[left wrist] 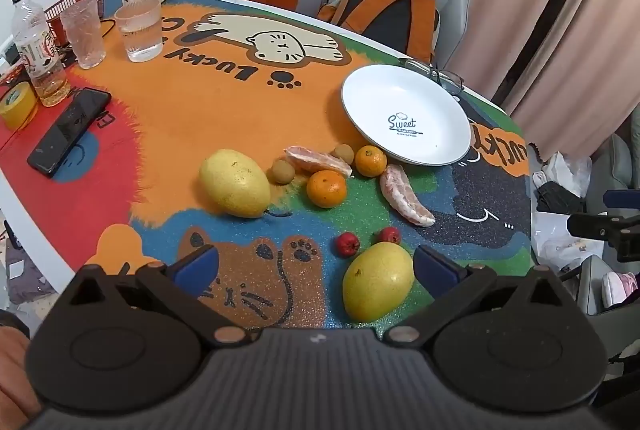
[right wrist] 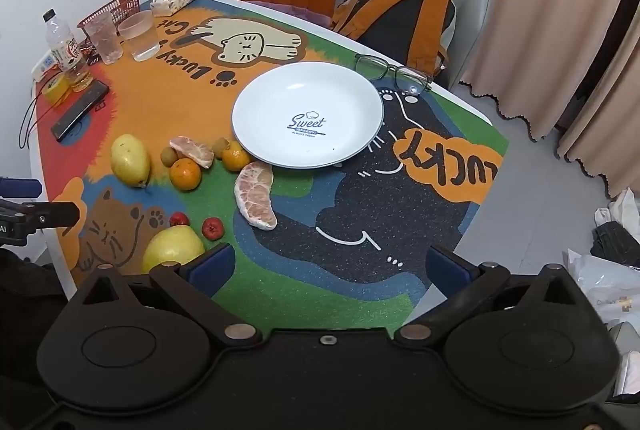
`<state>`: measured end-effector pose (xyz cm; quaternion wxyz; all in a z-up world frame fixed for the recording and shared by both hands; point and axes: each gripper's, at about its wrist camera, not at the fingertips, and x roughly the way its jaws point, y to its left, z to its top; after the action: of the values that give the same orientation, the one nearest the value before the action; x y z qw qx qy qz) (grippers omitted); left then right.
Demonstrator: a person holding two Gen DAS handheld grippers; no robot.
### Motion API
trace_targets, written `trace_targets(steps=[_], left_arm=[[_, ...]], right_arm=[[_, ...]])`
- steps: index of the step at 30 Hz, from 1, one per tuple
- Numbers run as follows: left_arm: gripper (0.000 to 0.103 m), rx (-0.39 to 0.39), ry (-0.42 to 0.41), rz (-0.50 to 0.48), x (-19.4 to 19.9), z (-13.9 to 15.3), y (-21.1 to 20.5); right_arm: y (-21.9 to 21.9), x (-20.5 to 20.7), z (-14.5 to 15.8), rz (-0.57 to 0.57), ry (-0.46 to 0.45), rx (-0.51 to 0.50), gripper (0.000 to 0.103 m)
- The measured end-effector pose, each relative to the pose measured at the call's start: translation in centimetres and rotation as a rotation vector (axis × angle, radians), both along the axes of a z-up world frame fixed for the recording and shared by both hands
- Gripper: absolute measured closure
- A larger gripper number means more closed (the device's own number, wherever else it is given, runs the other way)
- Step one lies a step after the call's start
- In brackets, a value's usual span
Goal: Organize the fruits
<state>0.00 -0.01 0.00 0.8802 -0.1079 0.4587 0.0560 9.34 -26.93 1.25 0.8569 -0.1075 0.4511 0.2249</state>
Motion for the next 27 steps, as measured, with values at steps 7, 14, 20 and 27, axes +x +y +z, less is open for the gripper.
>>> trace_targets(steps=[7,14,20,27], left_arm=[[0.0,0.005,0.002,0.004,0.33,0.22,-0.13],[0.0,0.011,0.001,-0.007,-0.02,0.09,0.18],[0.0,0.022,-0.003,-0.02,0.01,0.09,0.01],[0.0,0.036,-0.021,-0.022,0.1,0.12,0.04]], right_arm=[[-0.24,0.06,-0.03,-0.009,0.003,-0.003,0.0],[-0.33,0.09,-0.05,-0.012,0.002,-0.007,0.0],[-0.31,0.05,-0.14,-0.011,0.002,-0.01,0.0],[-0.34,0.05,-0.24,-0.009,0.006,-0.006,0.0]])
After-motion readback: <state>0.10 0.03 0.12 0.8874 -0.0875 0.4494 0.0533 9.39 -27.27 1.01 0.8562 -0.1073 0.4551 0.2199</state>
